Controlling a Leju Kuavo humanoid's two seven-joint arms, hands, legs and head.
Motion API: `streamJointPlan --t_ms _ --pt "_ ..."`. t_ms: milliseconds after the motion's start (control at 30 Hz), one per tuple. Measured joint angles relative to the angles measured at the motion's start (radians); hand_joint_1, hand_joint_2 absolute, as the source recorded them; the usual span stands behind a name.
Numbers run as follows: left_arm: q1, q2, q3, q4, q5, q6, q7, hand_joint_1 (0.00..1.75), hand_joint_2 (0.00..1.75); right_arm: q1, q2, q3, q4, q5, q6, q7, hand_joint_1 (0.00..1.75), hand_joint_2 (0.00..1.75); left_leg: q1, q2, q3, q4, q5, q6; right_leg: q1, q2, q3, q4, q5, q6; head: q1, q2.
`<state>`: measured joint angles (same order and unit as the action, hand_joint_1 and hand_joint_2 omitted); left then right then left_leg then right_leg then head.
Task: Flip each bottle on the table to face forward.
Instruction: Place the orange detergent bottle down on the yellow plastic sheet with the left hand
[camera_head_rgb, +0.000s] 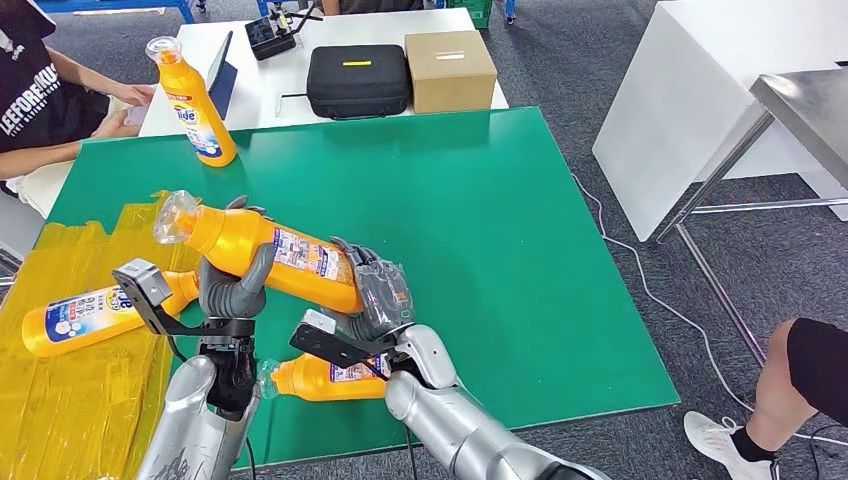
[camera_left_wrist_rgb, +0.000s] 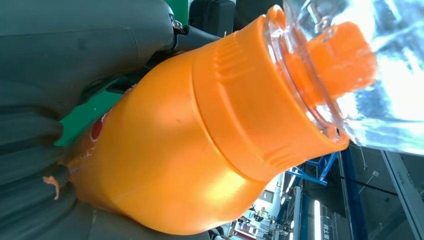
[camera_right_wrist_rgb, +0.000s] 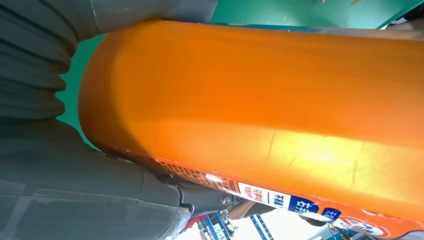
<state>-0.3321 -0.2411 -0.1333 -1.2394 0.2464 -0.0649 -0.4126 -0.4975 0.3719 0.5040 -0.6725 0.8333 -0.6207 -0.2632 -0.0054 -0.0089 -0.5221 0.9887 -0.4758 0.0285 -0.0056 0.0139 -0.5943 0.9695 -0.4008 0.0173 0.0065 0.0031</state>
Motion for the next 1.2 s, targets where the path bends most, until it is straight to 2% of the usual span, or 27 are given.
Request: streamJointPlan --t_ms 100,133,233,267,400,567,633,767,900,1000,1100,1200 --pt "0.0 0.0 0.001 0.0 0.0 0.0 -0.003 1.75 1.75 0.0 0.0 0.0 0.0 -0.002 0.003 0.0 1.75 1.75 0.0 0.0 0.0 0.0 0.0 0.0 0.0 0.0 0.0 0.0 0.0 0.0 0.0 0.0" --pt "0.0 0.0 0.001 0.0 0.0 0.001 -0.005 1.75 1.75 0.0 0.0 0.0 0.0 -0.002 0.004 0.0 1.65 1.75 0.0 0.0 0.0 0.0 0.0 0.0 0.0 0.0 0.0 0.0 0.0 0.0 0.0 0.0" --pt "0.0 0.0 0.001 0.0 -0.001 0.002 -0.01 1.75 1.75 0.0 0.0 0.0 0.0 -0.008 0.005 -0.004 0.34 1.75 0.0 0.0 0.0 0.0 0.0 0.0 0.0 0.0 0.0 0.0 0.0 0.0 0.0 0.0" --pt "0.0 0.0 0.001 0.0 -0.002 0.004 -0.013 1.75 1.75 0.0 -0.001 0.0 0.0 -0.012 0.005 -0.009 0.0 1.75 0.0 0.0 0.0 0.0 0.0 0.0 0.0 0.0 0.0 0.0 0.0 0.0 0.0 0.0" --pt "-0.004 0.001 0.001 -0.005 -0.06 0.058 -0.046 1.75 1.75 0.006 -0.004 -0.004 -0.001 -0.041 0.0 -0.035 0.0 1.75 0.0 0.0 0.0 0.0 0.0 0.0 0.0 0.0 0.0 0.0 0.0 0.0 0.0 0.0" --pt "-0.013 0.016 0.015 -0.064 -0.303 0.319 -0.096 1.75 1.75 0.04 -0.021 -0.017 -0.061 -0.092 0.0 -0.064 0.0 1.75 0.0 0.0 0.0 0.0 0.0 0.0 0.0 0.0 0.0 0.0 0.0 0.0 0.0 0.0" --pt "-0.021 0.031 0.035 -0.095 -0.384 0.395 -0.098 1.75 1.75 0.062 -0.033 -0.026 -0.112 -0.118 0.007 -0.076 0.0 1.75 0.0 0.0 0.0 0.0 0.0 0.0 0.0 0.0 0.0 0.0 0.0 0.0 0.0 0.0" --pt "-0.032 0.068 0.075 -0.128 -0.505 0.487 -0.109 1.75 1.75 0.105 -0.061 -0.041 -0.221 -0.165 0.014 -0.099 0.0 1.75 0.0 0.0 0.0 0.0 0.0 0.0 0.0 0.0 0.0 0.0 0.0 0.0 0.0 0.0" --pt "-0.048 0.112 0.097 -0.128 -0.618 0.541 -0.121 1.75 1.75 0.148 -0.088 -0.059 -0.326 -0.195 0.019 -0.108 0.0 1.75 0.0 0.0 0.0 0.0 0.0 0.0 0.0 0.0 0.0 0.0 0.0 0.0 0.0 0.0" --pt "-0.065 0.145 0.1 -0.117 -0.812 0.617 -0.08 1.69 1.75 0.174 -0.105 -0.073 -0.387 -0.203 0.026 -0.108 0.0 1.75 0.0 0.0 0.0 0.0 0.0 0.0 0.0 0.0 0.0 0.0 0.0 0.0 0.0 0.0" --pt "-0.086 0.173 0.099 -0.093 -1.105 0.702 0.012 1.67 1.75 0.195 -0.117 -0.086 -0.428 -0.203 0.026 -0.107 0.0 1.75 0.0 0.0 0.0 0.0 0.0 0.0 0.0 0.0 0.0 0.0 0.0 0.0 0.0 0.0" --pt "-0.102 0.193 0.097 -0.057 -1.382 0.739 0.116 1.71 1.75 0.207 -0.125 -0.091 -0.455 -0.196 0.029 -0.105 0.0 1.75 0.0 0.0 0.0 0.0 0.0 0.0 0.0 0.0 0.0 0.0 0.0 0.0 0.0 0.0"
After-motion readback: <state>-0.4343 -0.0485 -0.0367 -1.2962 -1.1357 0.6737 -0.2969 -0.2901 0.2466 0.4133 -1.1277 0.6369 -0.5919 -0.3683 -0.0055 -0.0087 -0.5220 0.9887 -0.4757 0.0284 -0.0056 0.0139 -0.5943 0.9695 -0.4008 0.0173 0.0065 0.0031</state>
